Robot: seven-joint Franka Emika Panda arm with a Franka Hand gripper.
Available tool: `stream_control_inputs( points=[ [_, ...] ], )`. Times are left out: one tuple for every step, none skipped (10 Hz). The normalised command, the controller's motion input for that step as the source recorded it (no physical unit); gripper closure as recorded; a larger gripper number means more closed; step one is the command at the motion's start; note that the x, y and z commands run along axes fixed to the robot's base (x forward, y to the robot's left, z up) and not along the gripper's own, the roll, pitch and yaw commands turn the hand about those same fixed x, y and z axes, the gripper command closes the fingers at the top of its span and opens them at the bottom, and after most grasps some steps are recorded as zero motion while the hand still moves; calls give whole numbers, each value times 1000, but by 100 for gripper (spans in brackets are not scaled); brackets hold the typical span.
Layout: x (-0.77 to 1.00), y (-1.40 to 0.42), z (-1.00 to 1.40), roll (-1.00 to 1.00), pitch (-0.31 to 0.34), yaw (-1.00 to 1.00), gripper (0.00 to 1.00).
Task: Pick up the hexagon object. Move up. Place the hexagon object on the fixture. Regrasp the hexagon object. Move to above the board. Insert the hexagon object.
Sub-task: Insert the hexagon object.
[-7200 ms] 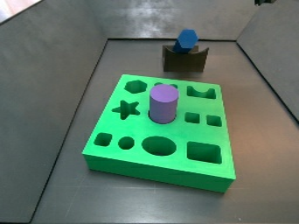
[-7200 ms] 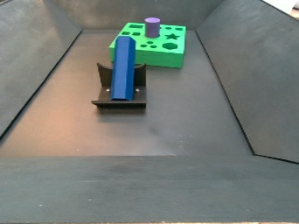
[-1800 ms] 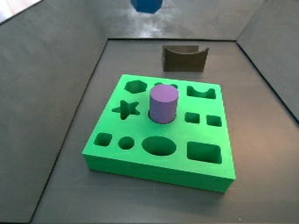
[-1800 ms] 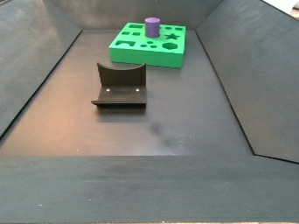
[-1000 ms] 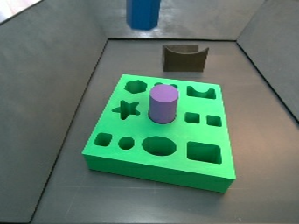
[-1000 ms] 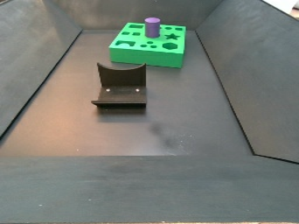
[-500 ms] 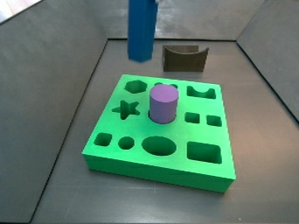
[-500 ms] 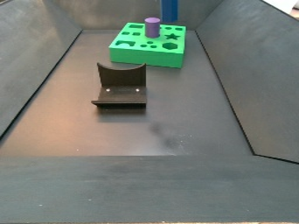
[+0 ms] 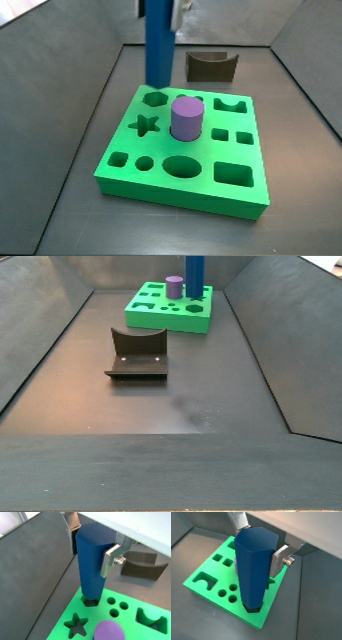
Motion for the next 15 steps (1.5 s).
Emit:
stream_control_inputs(
  points=[
    [-103,-9,-554,0,-31,-257,100],
    [0,-3,-491,0,-26,-229,100],
    [0,0,-506,0,0,-289,100],
    [0,-9,-560,0,0,-454,100],
    [0,-26,-531,0,0,-623,100],
    [37,-9,-489,0,3,-731,100],
    [0,-43,-474,-60,-30,-946,100],
    [0,-31,-497,-67,-124,-1000,100],
    [0,0,-591,-99,-173,-946,100],
    [83,9,-743,-123,-96,-846,100],
    [3,83,-829,-103,-36,-477,100],
    [71,223,-760,-183,59,-211,100],
    [151,269,-677,-237,47,-146,100],
    [97,209,-574,-283,10,-237,100],
    [194,166,-546,-300,0,-163,100]
  ],
)
